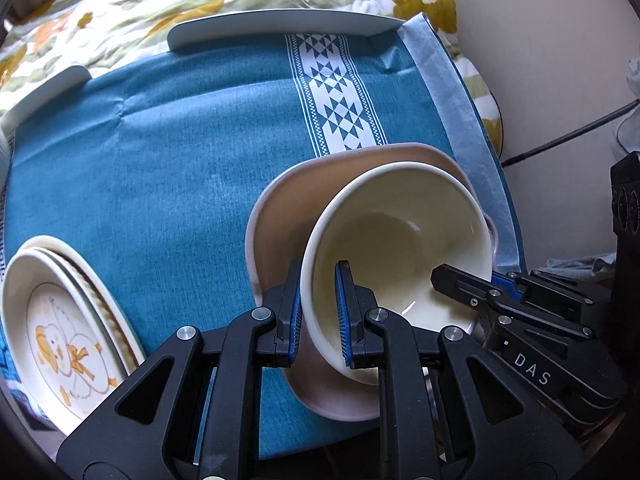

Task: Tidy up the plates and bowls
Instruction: 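Lift the cream bowl and carry it over the mauve basin, then lower the cream bowl into the basin and open the right gripper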

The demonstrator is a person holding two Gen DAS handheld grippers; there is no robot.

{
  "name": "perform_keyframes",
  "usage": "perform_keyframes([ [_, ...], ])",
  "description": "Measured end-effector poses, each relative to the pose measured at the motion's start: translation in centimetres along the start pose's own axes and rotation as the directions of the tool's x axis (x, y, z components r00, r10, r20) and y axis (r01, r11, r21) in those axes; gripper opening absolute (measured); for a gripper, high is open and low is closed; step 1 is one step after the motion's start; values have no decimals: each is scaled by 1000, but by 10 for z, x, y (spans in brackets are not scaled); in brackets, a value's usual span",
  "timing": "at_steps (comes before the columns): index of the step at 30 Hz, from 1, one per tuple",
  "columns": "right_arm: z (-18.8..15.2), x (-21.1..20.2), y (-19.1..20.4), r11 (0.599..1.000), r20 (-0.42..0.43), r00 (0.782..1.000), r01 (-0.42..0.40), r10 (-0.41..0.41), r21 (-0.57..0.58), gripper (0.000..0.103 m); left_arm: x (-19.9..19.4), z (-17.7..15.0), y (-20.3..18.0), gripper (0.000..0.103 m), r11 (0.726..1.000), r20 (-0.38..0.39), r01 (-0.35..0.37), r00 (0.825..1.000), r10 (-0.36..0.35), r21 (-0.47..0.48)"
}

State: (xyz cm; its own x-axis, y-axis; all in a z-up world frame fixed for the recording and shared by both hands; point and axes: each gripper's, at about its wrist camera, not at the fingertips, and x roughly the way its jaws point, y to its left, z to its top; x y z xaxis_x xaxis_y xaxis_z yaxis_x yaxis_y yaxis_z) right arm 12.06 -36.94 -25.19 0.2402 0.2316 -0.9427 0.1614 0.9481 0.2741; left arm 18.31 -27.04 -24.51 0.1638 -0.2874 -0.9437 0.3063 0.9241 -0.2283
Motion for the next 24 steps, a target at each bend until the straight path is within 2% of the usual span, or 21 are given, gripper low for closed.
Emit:
perform_keyframes([
  [8, 1, 4, -6, 1000, -14, 1000, -5, 5, 29, 11, 1, 7, -4, 13, 999, 6, -37, 999, 36, 40],
  [24, 0, 3, -7, 998, -43, 999, 4, -1, 58, 11, -6, 7, -4, 13, 999, 27, -26, 999, 25, 37],
])
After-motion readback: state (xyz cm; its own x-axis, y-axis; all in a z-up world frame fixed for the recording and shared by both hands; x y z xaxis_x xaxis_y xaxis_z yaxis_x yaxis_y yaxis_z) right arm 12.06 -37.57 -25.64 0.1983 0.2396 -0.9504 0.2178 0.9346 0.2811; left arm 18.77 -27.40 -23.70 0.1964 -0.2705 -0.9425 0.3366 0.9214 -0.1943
